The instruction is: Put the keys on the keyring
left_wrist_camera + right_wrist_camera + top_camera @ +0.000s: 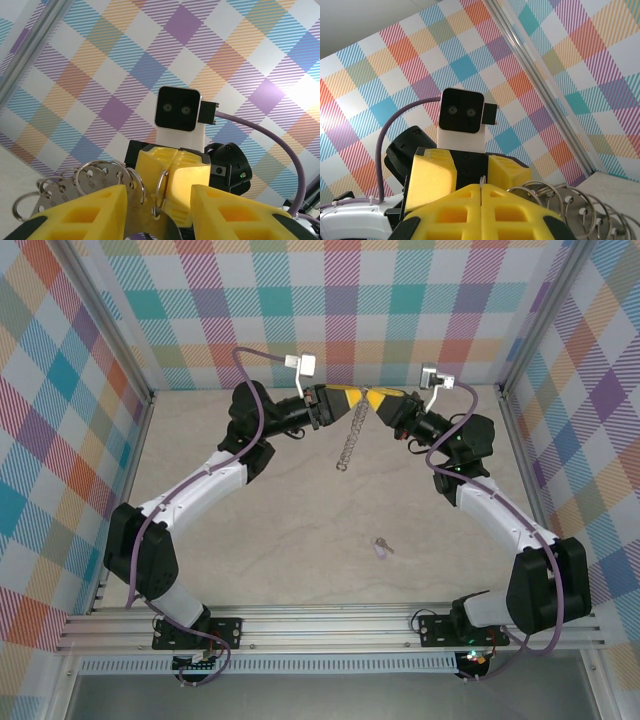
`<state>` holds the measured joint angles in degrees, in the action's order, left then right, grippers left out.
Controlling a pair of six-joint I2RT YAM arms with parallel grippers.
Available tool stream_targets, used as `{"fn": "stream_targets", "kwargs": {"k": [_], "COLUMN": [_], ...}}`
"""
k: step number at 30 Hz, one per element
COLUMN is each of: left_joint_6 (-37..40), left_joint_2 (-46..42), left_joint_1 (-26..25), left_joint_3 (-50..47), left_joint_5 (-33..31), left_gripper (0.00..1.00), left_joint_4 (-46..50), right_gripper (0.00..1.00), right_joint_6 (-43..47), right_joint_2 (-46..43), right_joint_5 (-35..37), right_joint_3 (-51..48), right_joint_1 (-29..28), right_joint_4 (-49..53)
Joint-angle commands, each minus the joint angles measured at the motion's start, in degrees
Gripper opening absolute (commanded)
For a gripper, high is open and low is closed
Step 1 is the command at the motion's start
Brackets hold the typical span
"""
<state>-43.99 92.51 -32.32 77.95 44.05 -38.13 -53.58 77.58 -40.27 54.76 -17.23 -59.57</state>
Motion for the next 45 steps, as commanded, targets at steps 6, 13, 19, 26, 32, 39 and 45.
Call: {"fn": "stream_targets", "kwargs": {"k": [6, 13, 19, 26, 32, 39, 45], "left_joint_6": [0.0, 0.2, 1.3, 2.6, 5.3, 6.7, 7.2], "left_joint_2": [1.3, 0.7, 0.3, 0.2, -0.1, -0.2, 0.0], "left_joint_1": [-1.0, -1.1, -1.1, -1.1, -1.1, -1.1, -1.1], "left_joint_3": [2.3, 1.3, 1.0, 1.2, 2.2, 2.7, 3.0], "left_joint_5": [1.0, 0.2, -0.5, -0.3, -0.4, -0.4, -0.3], "left_gripper": [0.24, 0.09, 0.0, 0.0, 0.15, 0.18, 0.11], "left_joint_4": [-3.2, -3.3, -2.3, -1.3, 2.5, 4.2, 4.3], "right_gripper": [0.0, 0.0, 0.0, 0.0, 0.0, 0.0, 0.0], "right_joint_6": [-0.6, -0.4, -0.4, 0.0, 0.1, 0.4, 0.6], "right_joint_2": [-0.1, 0.2, 0.0, -0.1, 0.0, -0.2, -0.3], "right_joint_5": [0.5, 0.5, 0.3, -0.2, -0.9, -1.3, -1.5], "right_joint_3": [2.2, 2.0, 1.7, 2.0, 2.0, 2.0, 1.8], "right_joint_1": [-0.3, -0.3, -0.3, -0.3, -0.3, -0.3, -0.3], "right_joint_4": [-4.2, -3.8, -3.2, -2.4, -1.9, -1.2, -0.9]}}
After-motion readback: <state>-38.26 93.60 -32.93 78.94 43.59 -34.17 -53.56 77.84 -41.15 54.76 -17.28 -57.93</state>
